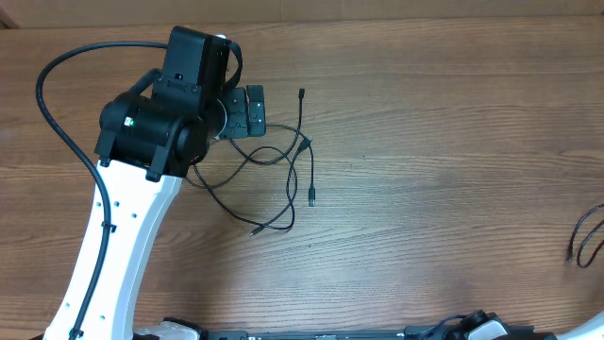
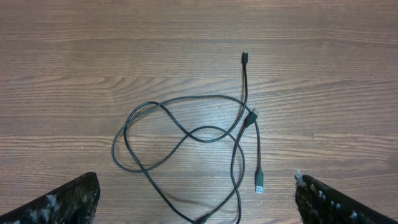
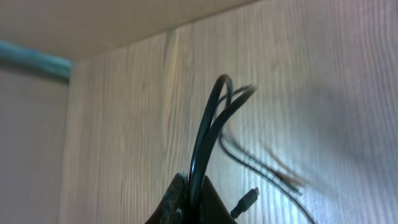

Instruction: Untangle cables

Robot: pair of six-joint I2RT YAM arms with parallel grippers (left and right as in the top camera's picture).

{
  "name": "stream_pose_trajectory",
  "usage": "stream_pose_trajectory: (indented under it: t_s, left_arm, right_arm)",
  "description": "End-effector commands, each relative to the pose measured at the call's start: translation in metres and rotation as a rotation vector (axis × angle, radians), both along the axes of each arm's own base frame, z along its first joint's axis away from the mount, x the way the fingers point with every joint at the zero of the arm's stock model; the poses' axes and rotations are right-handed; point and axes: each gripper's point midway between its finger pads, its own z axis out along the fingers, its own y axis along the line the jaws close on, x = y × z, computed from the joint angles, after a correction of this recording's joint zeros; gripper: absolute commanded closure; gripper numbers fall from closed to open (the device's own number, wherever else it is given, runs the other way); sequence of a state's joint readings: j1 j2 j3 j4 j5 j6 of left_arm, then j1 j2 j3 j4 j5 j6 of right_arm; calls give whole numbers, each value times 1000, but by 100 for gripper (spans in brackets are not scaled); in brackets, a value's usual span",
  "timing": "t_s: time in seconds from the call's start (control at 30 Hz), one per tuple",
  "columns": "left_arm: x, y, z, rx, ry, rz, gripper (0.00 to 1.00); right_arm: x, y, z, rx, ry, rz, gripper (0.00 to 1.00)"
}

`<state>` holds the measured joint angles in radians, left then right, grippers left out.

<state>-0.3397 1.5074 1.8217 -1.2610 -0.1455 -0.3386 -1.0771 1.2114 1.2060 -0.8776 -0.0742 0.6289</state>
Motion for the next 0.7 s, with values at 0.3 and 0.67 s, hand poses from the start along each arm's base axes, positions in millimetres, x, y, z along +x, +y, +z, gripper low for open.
stream_pose_trajectory:
  t_s: [0.3,0.67]
  left_arm:
    - [0,-1,5,-19,-11,7,0]
    - [0,-1,5,-19,-11,7,0]
  right_arm:
    - [-19,-32,-61,215,15,-144,0]
    - [30,-4,-42,194,-128,262,0]
